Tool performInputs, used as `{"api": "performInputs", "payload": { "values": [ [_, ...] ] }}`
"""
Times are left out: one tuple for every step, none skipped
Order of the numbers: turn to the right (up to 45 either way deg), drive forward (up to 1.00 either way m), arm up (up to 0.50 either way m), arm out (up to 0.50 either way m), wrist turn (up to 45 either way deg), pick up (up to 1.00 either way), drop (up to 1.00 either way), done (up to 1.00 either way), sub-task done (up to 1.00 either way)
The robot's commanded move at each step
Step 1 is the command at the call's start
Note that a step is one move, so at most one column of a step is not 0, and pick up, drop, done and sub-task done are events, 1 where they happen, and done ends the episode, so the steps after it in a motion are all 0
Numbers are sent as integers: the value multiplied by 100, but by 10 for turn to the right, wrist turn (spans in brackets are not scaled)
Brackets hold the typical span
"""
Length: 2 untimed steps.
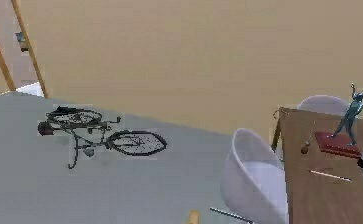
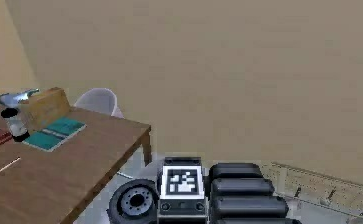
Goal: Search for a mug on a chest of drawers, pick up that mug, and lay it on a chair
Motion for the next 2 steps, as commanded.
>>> {"api": "performInputs", "payload": {
  "values": [
    [450,0,0,0,0,0,0,0,0],
    [390,0,0,0,0,0,0,0,0]
  ]
}}
